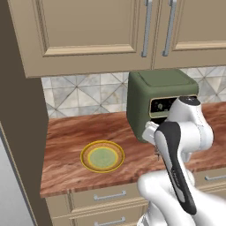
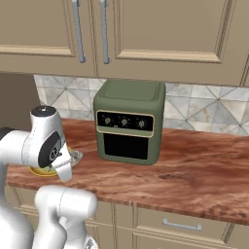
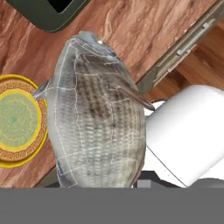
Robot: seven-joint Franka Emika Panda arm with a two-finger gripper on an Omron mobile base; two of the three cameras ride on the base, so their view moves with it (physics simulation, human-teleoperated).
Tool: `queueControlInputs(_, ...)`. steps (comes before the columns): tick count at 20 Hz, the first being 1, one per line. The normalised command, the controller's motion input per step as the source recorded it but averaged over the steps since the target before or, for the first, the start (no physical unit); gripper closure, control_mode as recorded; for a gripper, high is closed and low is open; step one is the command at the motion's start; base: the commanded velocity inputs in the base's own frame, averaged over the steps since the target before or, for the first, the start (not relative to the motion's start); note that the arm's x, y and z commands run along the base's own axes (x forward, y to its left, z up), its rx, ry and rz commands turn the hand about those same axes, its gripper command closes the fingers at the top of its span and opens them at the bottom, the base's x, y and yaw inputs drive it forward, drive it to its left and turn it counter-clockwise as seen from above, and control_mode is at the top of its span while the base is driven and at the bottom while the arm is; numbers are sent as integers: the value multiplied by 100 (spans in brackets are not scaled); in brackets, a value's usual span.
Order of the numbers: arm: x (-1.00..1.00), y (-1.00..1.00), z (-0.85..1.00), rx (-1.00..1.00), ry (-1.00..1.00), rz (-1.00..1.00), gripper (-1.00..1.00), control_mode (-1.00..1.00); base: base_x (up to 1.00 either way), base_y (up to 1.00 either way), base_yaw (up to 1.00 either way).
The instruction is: Place the fish on the rack of the oven, and slide the rack back inside. Close the oven door.
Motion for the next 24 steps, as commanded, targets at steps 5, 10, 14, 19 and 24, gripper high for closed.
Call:
queueControlInputs(5, -7, -2, 0, 0, 0, 11, 100, -100, 0, 0, 0)
queueControlInputs(10, -12, -20, 0, 0, 0, 1, 100, -100, 0, 0, 0)
queueControlInputs(14, -6, -3, 0, 0, 0, 1, 100, 100, -12, 0, 4)
queueControlInputs(19, 0, 0, 0, 0, 0, 0, 100, 100, -50, 33, 52)
queueControlInputs(24, 0, 0, 0, 0, 0, 0, 100, 100, -29, 55, 81)
